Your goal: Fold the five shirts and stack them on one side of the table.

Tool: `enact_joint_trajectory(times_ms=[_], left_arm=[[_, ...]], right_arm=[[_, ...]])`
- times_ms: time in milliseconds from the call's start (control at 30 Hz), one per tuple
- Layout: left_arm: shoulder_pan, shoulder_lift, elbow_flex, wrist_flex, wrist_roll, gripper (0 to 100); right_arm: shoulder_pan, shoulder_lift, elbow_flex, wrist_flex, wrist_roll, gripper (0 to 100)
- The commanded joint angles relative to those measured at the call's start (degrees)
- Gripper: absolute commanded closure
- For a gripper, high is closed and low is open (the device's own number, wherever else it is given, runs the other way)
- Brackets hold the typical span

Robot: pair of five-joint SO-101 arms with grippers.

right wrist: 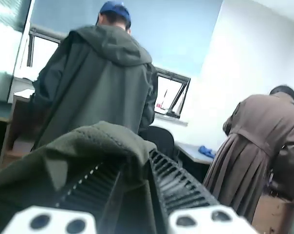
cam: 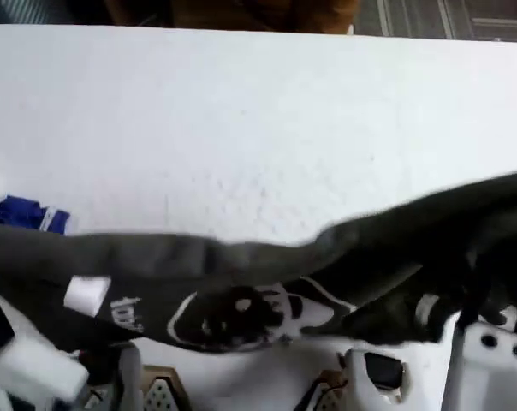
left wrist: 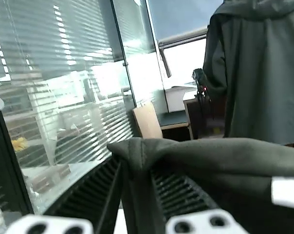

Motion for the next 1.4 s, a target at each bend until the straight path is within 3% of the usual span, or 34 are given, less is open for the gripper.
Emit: enact_joint_trajectory(times_ms=[0, 133, 400, 633, 1000, 1200, 1367], left_arm=[[-0.5, 7.1, 0.7, -1.0, 3.3, 97], [-0.4, 15.7, 0.7, -0.8, 6.9, 97], [1.6, 38.9, 5.3, -2.8, 8.0, 97], [1.4, 63.2, 10.8, -22.3, 8.2, 97], [1.4, 86.3, -3.8, -41.2, 8.2, 97], [1.6, 96.1, -14.3, -39.6, 7.9, 97], [1.7, 99.6, -21.3, -29.6, 7.7, 97]], right_arm=[[0.4, 5.6, 0.5, -1.2, -0.4, 98.1], [-0.7, 12.2, 0.5, -1.0, -3.9, 98.1], [-14.8, 31.3, 4.0, 0.8, -4.0, 98.1], [-17.6, 53.7, 7.7, -14.0, -4.0, 98.1], [-16.1, 69.7, 7.7, -28.8, -4.0, 98.1], [-16.4, 73.0, 7.6, -30.2, -4.0, 98.1], [-16.5, 72.6, 7.2, -27.7, -4.0, 98.1]])
